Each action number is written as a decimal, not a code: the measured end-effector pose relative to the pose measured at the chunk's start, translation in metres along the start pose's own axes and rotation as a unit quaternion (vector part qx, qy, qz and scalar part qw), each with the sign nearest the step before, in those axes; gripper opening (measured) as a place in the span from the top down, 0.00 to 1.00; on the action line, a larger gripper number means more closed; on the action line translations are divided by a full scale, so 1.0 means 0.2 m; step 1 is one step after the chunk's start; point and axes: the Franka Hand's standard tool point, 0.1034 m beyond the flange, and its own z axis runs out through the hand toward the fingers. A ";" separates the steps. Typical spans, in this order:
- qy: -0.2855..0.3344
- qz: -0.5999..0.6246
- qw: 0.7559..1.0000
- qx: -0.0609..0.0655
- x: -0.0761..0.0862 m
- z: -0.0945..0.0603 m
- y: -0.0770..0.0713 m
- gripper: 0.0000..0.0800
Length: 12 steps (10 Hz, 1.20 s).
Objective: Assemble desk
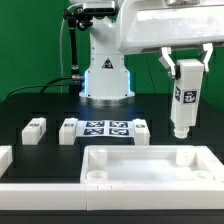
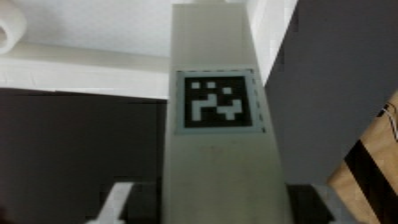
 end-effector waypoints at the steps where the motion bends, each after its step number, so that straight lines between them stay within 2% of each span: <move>1: 0.050 -0.002 0.999 -0.009 0.00 0.00 0.02 0.64; 2: 0.090 -0.002 0.996 -0.017 -0.02 0.01 0.04 0.64; 3: 0.072 -0.003 0.997 -0.014 -0.05 0.03 0.03 0.64; 6: 0.068 -0.003 0.998 -0.014 -0.03 0.05 0.04 0.64; 8: 0.067 0.000 0.998 -0.012 0.03 0.11 0.05 0.64; 9: 0.064 0.002 0.998 -0.010 0.03 0.14 0.05 0.64; 10: 0.058 0.001 0.998 -0.007 0.01 0.17 0.02 0.64; 12: 0.054 -0.001 0.999 -0.003 0.03 0.19 -0.01 0.64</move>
Offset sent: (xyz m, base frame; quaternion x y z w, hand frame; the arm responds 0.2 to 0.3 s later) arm 0.0000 0.0000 0.0000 0.0000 0.0000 0.0000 1.0000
